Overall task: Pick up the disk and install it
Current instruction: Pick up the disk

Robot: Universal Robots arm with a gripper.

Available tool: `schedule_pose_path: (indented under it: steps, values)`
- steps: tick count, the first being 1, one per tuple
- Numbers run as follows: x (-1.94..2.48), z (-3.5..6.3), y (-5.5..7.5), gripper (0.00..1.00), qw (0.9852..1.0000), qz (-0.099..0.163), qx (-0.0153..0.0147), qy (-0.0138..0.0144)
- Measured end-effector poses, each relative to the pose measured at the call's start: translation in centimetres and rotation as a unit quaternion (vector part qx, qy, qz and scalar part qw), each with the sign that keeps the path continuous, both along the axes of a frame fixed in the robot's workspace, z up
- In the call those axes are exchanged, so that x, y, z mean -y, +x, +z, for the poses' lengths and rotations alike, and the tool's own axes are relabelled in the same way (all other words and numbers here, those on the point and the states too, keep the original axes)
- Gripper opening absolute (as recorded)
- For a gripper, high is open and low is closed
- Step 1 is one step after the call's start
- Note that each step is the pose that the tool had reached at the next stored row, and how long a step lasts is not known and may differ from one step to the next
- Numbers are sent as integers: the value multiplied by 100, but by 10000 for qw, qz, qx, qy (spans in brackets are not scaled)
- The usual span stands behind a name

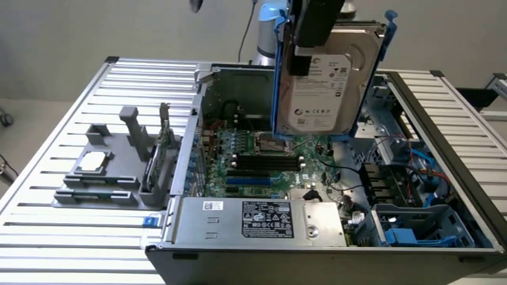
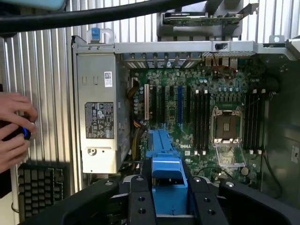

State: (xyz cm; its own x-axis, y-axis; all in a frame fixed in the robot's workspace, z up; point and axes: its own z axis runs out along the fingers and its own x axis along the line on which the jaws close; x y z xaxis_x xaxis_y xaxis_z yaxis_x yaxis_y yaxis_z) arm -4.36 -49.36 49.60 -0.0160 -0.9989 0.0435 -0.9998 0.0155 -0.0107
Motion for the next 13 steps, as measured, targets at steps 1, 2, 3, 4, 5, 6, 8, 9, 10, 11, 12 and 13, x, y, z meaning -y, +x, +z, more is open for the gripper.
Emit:
schedule_pose_path:
  steps: [1,2,3,4,5,6,8,9,10,11,12,13]
  values:
    - [23,0,26,32,10000,0,-1,0]
    - [47,1,55,32,10000,-1,-1,-1]
    - [71,1,83,32,10000,-1,-1,-1]
    - [96,1,112,32,10000,0,-1,-1]
    - [119,0,140,32,10000,0,-2,0]
    - [144,0,169,32,10000,0,-2,0]
    - [194,1,229,32,10000,0,-3,-1]
    - [218,0,258,32,10000,0,-3,0]
    - [242,0,287,32,10000,0,-3,0]
    - [267,0,316,32,10000,0,-4,0]
    - [292,0,344,32,10000,0,-5,0]
    - [317,1,372,32,10000,0,-6,-1]
